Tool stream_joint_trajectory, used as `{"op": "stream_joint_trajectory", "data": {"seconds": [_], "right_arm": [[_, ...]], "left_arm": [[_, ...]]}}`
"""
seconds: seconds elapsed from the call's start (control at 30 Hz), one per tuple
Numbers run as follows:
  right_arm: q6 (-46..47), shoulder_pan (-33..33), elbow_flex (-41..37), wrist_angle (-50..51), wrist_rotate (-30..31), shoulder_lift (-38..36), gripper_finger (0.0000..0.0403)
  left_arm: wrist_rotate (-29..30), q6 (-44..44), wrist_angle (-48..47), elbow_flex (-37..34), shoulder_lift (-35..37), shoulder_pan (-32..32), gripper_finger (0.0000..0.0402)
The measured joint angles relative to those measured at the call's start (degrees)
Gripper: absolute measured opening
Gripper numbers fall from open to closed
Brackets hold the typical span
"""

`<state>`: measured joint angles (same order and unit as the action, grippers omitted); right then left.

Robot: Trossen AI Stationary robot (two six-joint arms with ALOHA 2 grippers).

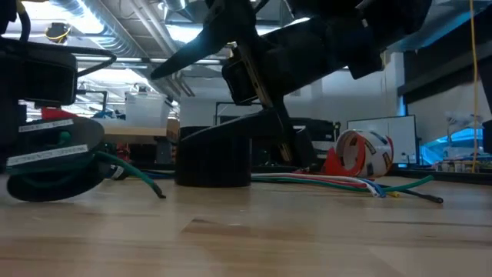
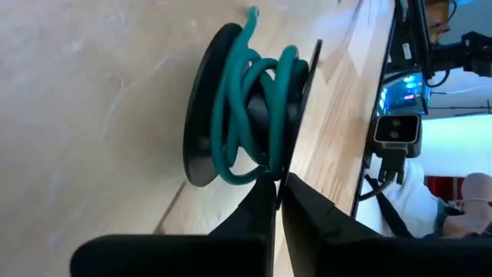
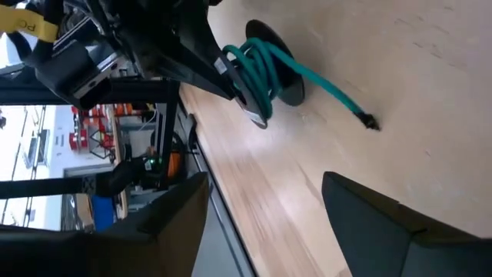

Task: Coil cords
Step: Uncoil the green wire from the spool

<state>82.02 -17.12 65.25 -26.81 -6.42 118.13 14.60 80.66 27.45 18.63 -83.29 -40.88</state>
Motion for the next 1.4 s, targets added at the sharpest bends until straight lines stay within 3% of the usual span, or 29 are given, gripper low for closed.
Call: {"op": "stream_joint_trajectory", "data": {"seconds": [0.43,0.7,1.1,1.4], "right_arm": [[-1.8,-0.1,0.0,-3.0,2.9,0.0,0.0257],[-7.9,-0.1,3.7,3.3,5.5,0.0,0.0257],[-12.0,-0.1,7.1,15.0,4.4,-0.1,0.0257],[-12.0,-0.2,7.1,14.9,0.3,-0.1,0.0257]], "left_arm": [[-0.2,-4.1,4.6,0.3,-0.2,1.2,0.0001],[-5.8,-12.4,4.4,5.5,-0.2,2.4,0.0000],[-8.1,-13.5,2.4,6.3,-0.2,2.1,0.0000],[-8.1,-13.6,2.6,6.4,-0.2,2.1,0.0000]]}}
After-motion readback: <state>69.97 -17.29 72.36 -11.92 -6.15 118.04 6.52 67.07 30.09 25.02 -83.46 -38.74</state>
